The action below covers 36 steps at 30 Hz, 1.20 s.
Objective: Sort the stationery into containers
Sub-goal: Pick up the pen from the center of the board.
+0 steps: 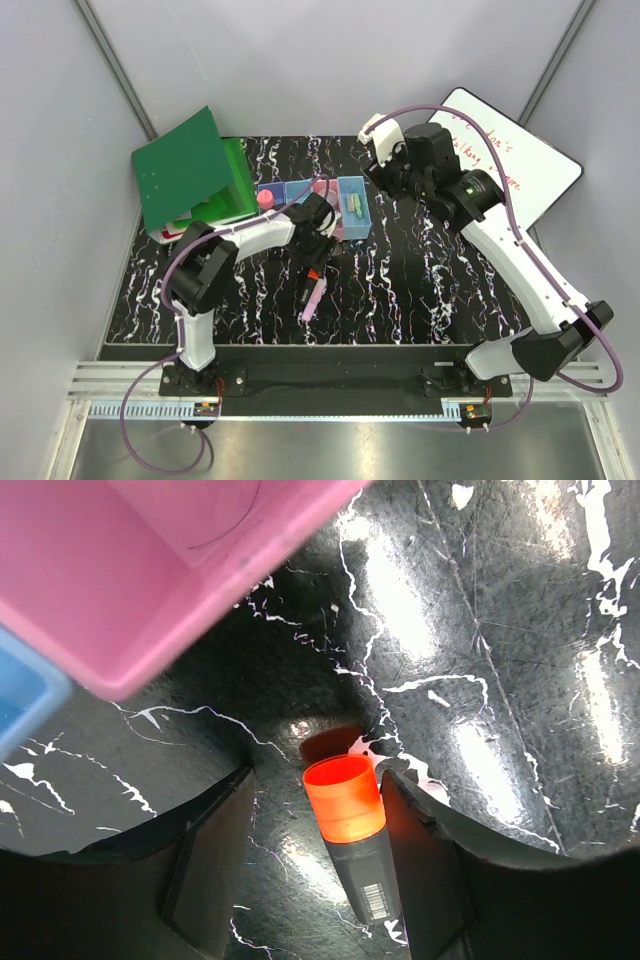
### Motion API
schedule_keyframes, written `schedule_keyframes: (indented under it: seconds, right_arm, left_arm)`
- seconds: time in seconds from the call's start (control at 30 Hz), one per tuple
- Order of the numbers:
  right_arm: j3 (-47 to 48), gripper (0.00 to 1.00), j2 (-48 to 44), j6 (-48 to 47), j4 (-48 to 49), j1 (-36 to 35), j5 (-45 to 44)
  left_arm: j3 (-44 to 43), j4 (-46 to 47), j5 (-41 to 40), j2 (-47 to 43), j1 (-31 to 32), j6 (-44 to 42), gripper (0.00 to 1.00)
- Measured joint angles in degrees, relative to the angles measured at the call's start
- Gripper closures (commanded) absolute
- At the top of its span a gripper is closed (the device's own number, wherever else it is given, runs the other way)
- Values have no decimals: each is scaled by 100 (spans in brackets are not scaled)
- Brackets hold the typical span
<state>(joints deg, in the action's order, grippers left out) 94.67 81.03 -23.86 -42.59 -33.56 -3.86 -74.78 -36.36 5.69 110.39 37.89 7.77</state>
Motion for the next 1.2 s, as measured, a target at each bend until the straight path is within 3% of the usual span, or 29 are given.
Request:
schedule_keyframes:
  seconds: [0.17,0.2,0.23,0.7,0.9,1.07,1.2]
  right_arm:
    - [-22,44,-57,11,72,0,-2]
    - [-28,44,-68,13,92,0,-2]
    - [-39,44,-76,13,103,0,-4]
    - [-109,45,-116,-2,142,0,-24]
    - [-162,46,-118,-98,203,0,-120]
    - [-166,46,-118,-186,234,0,-175]
    - [-195,47,-138,-251,234,0,-258]
  left_arm:
    - [55,42,-186,0,52,-68,78]
    - [61,44,-179,-4,52,-61,96]
    - [70,37,-190,-11,59,-68,100]
    - [260,-74,-424,-245,223,-225,100]
    - [302,-487,-649,-994,247,-448,100]
    - [-291,-710,-938,-1587,238,-590,100]
    - [-1237,-704,-1270,-1725,142,-710,100]
